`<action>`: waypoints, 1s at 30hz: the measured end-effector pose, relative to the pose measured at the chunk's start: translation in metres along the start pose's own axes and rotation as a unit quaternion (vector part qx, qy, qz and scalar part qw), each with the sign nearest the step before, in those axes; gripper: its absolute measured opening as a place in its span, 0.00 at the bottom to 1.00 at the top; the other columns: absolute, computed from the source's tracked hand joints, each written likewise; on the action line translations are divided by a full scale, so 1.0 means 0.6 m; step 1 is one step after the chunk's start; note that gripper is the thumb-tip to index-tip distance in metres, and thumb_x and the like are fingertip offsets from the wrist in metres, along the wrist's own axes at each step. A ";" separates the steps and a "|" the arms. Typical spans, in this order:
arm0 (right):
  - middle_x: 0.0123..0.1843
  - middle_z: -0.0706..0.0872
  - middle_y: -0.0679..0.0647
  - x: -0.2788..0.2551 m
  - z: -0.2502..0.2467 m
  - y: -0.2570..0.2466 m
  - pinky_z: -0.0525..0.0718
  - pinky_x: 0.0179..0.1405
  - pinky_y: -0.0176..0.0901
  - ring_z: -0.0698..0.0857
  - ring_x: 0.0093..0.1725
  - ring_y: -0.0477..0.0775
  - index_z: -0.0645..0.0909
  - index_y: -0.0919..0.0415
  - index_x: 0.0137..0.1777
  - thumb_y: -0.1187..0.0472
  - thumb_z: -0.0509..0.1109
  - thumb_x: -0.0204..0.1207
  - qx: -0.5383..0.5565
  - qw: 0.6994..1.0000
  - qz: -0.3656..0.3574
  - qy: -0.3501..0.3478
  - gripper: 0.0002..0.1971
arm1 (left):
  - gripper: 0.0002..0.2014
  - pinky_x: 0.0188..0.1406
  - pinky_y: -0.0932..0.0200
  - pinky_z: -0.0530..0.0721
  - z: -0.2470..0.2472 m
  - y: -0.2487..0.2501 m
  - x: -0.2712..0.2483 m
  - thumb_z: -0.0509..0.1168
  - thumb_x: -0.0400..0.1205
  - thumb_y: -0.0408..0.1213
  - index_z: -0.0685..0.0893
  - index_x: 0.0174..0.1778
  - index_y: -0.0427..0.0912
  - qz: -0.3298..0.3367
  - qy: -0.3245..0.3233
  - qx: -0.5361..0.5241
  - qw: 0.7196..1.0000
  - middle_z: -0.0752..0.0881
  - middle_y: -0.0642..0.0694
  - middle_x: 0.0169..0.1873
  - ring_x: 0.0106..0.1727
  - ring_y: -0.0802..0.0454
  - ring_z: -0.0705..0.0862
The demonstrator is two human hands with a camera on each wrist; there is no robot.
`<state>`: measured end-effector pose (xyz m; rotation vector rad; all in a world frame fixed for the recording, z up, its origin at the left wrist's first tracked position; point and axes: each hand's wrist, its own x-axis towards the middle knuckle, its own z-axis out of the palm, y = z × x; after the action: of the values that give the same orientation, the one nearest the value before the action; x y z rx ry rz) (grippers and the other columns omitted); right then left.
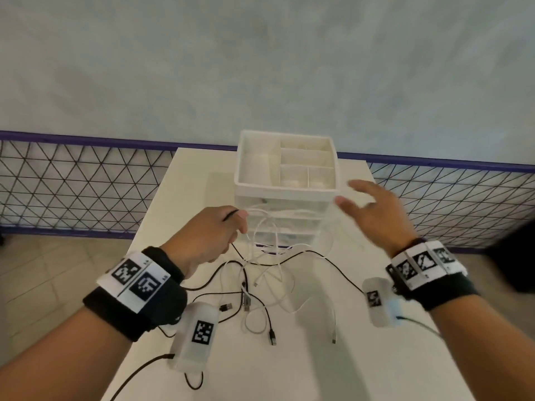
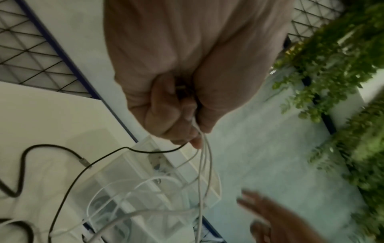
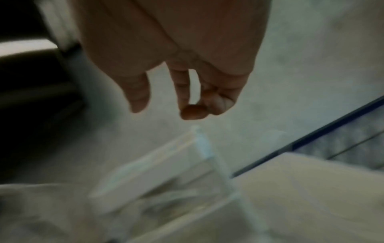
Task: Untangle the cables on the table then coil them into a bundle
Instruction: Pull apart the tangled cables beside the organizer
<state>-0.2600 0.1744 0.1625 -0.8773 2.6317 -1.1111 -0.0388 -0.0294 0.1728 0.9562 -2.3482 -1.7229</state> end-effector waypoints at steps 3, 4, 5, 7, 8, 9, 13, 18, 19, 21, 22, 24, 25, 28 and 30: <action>0.69 0.79 0.36 -0.066 0.073 -0.104 0.81 0.42 0.31 0.81 0.35 0.32 0.68 0.37 0.79 0.41 0.83 0.62 0.090 0.972 -0.121 -0.181 0.44 | 0.17 0.24 0.65 0.67 0.028 0.016 -0.003 0.60 0.87 0.48 0.86 0.39 0.44 0.079 -0.040 0.084 0.993 0.77 0.57 0.23 0.22 0.61 0.71; 0.63 0.84 0.37 -0.074 0.099 -0.111 0.81 0.44 0.31 0.82 0.39 0.31 0.75 0.42 0.74 0.45 0.84 0.65 0.056 0.964 -0.165 -0.203 0.37 | 0.16 0.26 0.67 0.69 0.031 0.022 -0.006 0.61 0.86 0.49 0.88 0.41 0.44 0.110 -0.051 0.111 0.986 0.81 0.58 0.25 0.23 0.63 0.74; 0.54 0.90 0.41 -0.074 0.120 -0.108 0.84 0.44 0.36 0.84 0.40 0.34 0.84 0.49 0.64 0.50 0.82 0.69 0.025 0.962 -0.184 -0.199 0.23 | 0.16 0.27 0.68 0.70 0.029 0.028 -0.011 0.63 0.85 0.51 0.89 0.44 0.45 0.138 -0.055 0.134 0.980 0.85 0.56 0.28 0.24 0.65 0.75; 0.32 0.88 0.45 -0.055 0.132 -0.077 0.84 0.33 0.47 0.84 0.29 0.47 0.86 0.61 0.40 0.53 0.78 0.75 0.040 0.972 -0.107 -0.207 0.11 | 0.19 0.24 0.70 0.69 0.007 0.031 -0.018 0.67 0.80 0.58 0.90 0.42 0.45 0.154 -0.037 0.166 0.973 0.86 0.52 0.28 0.22 0.64 0.73; 0.25 0.82 0.45 -0.043 0.127 -0.059 0.78 0.26 0.44 0.78 0.22 0.49 0.81 0.63 0.32 0.52 0.78 0.75 0.067 0.972 -0.052 -0.219 0.17 | 0.19 0.20 0.70 0.67 -0.009 0.028 -0.023 0.68 0.78 0.60 0.88 0.35 0.48 0.139 -0.022 0.174 0.975 0.82 0.54 0.23 0.19 0.63 0.71; 0.23 0.75 0.48 -0.032 0.117 -0.044 0.73 0.23 0.42 0.72 0.20 0.50 0.76 0.63 0.28 0.50 0.79 0.74 0.069 0.970 -0.010 -0.232 0.22 | 0.20 0.18 0.71 0.66 -0.023 0.024 -0.029 0.68 0.77 0.62 0.84 0.29 0.50 0.115 -0.006 0.185 0.976 0.77 0.57 0.18 0.18 0.62 0.69; 0.30 0.86 0.49 0.013 0.064 -0.018 0.81 0.30 0.39 0.82 0.18 0.46 0.84 0.55 0.33 0.45 0.77 0.74 -0.107 0.971 -0.035 -0.212 0.15 | 0.25 0.21 0.64 0.63 -0.056 0.002 -0.047 0.65 0.79 0.62 0.75 0.25 0.47 0.047 0.048 0.238 0.969 0.70 0.55 0.17 0.20 0.58 0.66; 0.37 0.90 0.58 0.064 0.006 -0.003 0.80 0.32 0.39 0.89 0.31 0.55 0.85 0.61 0.39 0.51 0.72 0.79 -0.219 0.971 -0.015 -0.092 0.14 | 0.28 0.32 0.53 0.67 -0.103 -0.002 -0.055 0.63 0.76 0.68 0.75 0.29 0.44 0.005 0.065 0.220 0.973 0.74 0.46 0.26 0.30 0.49 0.71; 0.36 0.89 0.59 0.073 -0.004 0.007 0.79 0.35 0.41 0.90 0.36 0.59 0.83 0.60 0.37 0.51 0.71 0.79 -0.227 0.971 0.001 -0.073 0.15 | 0.27 0.32 0.53 0.67 -0.112 -0.001 -0.057 0.64 0.75 0.68 0.76 0.29 0.44 0.002 0.069 0.222 0.973 0.74 0.46 0.26 0.30 0.49 0.71; 0.36 0.89 0.61 0.089 -0.025 0.022 0.75 0.41 0.43 0.89 0.43 0.64 0.80 0.60 0.33 0.52 0.71 0.80 -0.226 0.973 0.030 -0.017 0.16 | 0.26 0.31 0.55 0.67 -0.121 -0.003 -0.059 0.67 0.74 0.66 0.80 0.30 0.44 -0.009 0.079 0.246 0.966 0.75 0.47 0.24 0.28 0.50 0.72; 0.36 0.88 0.61 0.098 -0.036 0.025 0.73 0.42 0.43 0.88 0.44 0.66 0.81 0.62 0.34 0.53 0.71 0.80 -0.218 0.975 0.025 0.017 0.16 | 0.26 0.30 0.56 0.67 -0.120 -0.006 -0.058 0.67 0.74 0.66 0.80 0.29 0.43 -0.016 0.085 0.265 0.960 0.74 0.47 0.23 0.27 0.51 0.72; 0.40 0.87 0.62 0.111 -0.053 0.021 0.71 0.43 0.42 0.87 0.46 0.67 0.86 0.66 0.42 0.56 0.71 0.80 -0.177 0.979 -0.011 0.102 0.13 | 0.29 0.29 0.56 0.68 -0.106 -0.016 -0.052 0.62 0.78 0.65 0.73 0.27 0.41 -0.032 0.092 0.286 0.953 0.74 0.47 0.22 0.25 0.50 0.72; 0.46 0.88 0.63 0.117 -0.056 0.015 0.71 0.44 0.40 0.86 0.49 0.66 0.87 0.66 0.46 0.59 0.71 0.79 -0.141 0.979 -0.029 0.146 0.09 | 0.29 0.30 0.56 0.69 -0.095 -0.022 -0.047 0.60 0.79 0.65 0.72 0.27 0.42 -0.039 0.086 0.285 0.954 0.75 0.47 0.22 0.25 0.50 0.73; 0.66 0.86 0.61 0.125 -0.035 0.030 0.77 0.54 0.41 0.85 0.62 0.63 0.85 0.62 0.61 0.64 0.72 0.78 -0.095 0.985 -0.027 0.145 0.13 | 0.26 0.25 0.59 0.71 -0.050 -0.047 -0.030 0.58 0.84 0.61 0.76 0.30 0.41 -0.064 0.034 0.229 0.971 0.79 0.47 0.22 0.21 0.54 0.74; 0.81 0.72 0.61 0.110 -0.002 0.063 0.77 0.73 0.54 0.76 0.76 0.65 0.71 0.59 0.78 0.65 0.74 0.76 -0.158 0.987 0.028 0.027 0.30 | 0.22 0.19 0.64 0.68 -0.018 -0.070 -0.022 0.59 0.86 0.56 0.76 0.33 0.41 -0.096 -0.005 0.154 0.983 0.77 0.48 0.22 0.19 0.55 0.71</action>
<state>-0.3315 0.1583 0.1426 -0.8290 2.9099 -0.7238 -0.0055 -0.0388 0.1437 1.2581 -2.6612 -1.4448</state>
